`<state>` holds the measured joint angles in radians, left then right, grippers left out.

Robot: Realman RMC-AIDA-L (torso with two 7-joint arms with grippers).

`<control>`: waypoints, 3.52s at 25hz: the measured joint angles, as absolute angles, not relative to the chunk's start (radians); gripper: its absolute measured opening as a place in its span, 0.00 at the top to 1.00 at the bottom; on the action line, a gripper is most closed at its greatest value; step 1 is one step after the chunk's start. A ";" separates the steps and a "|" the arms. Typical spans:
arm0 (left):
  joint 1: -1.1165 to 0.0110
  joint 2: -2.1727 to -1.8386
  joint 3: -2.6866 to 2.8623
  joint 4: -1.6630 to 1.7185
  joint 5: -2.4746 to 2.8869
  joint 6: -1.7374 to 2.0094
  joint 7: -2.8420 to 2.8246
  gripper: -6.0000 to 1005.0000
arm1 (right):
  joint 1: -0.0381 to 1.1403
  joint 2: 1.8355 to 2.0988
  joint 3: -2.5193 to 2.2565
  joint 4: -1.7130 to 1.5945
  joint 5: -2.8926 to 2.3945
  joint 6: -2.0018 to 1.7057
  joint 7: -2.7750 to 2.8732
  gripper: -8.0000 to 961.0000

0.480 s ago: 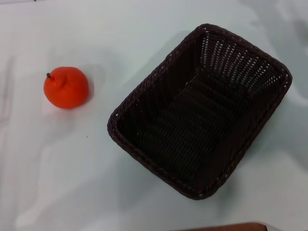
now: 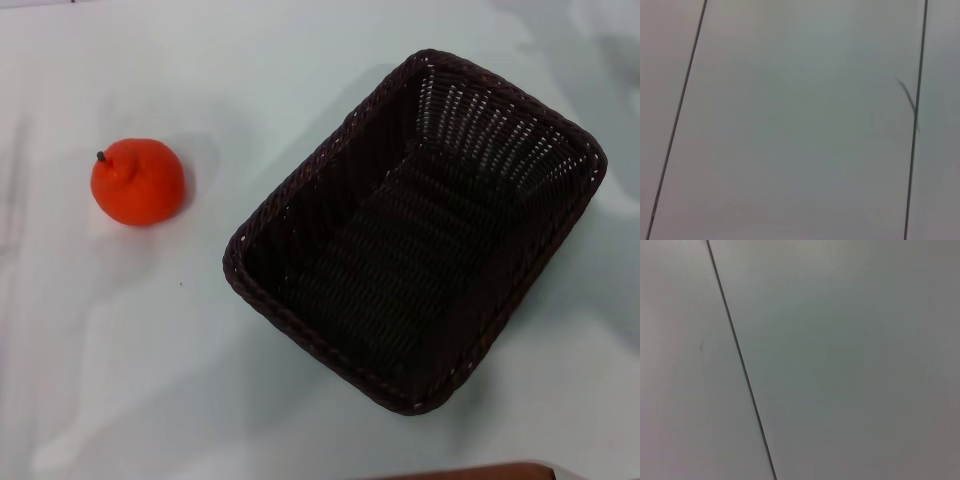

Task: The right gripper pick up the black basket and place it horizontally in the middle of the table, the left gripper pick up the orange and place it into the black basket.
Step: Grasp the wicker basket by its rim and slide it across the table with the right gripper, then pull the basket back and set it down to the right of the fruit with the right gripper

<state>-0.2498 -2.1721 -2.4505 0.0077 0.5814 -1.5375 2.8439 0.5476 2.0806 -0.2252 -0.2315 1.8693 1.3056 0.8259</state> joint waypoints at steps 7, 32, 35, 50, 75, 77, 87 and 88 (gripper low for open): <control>-0.251 -2.174 -2.452 0.005 0.581 -1.544 2.844 0.08 | 0.525 2.078 -0.306 -0.304 1.851 1.309 0.884 0.02; -0.258 -2.172 -2.450 0.001 0.581 -1.545 2.844 0.08 | 0.738 1.993 -0.556 -1.169 0.550 1.717 2.248 0.02; -0.253 -2.172 -2.451 0.001 0.581 -1.546 2.844 0.08 | 0.744 1.994 -0.617 -1.165 0.539 1.720 2.285 0.02; -0.258 -2.172 -2.447 0.000 0.585 -1.545 2.844 0.09 | 0.749 2.015 -0.738 -0.980 0.500 1.562 2.339 0.02; -0.251 -2.169 -2.442 -0.011 0.592 -1.566 2.847 0.09 | 0.741 2.035 -0.730 -0.946 0.511 1.507 2.431 0.73; -0.249 -2.168 -2.441 -0.030 0.592 -1.571 2.846 0.09 | 0.729 2.035 -0.685 -0.966 0.523 1.515 2.468 0.76; -0.251 -2.168 -2.437 -0.090 0.592 -1.586 2.844 0.09 | 0.586 2.076 -0.607 -1.146 0.675 1.578 2.675 0.75; -0.250 -2.167 -2.436 -0.095 0.592 -1.591 2.844 0.09 | 0.574 2.081 -0.604 -1.151 0.680 1.577 2.685 0.75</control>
<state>-0.2499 -2.1675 -2.4356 -0.0946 0.5922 -1.5910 2.8443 0.5736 2.0815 -0.6042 -1.1512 0.6801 1.5769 2.6854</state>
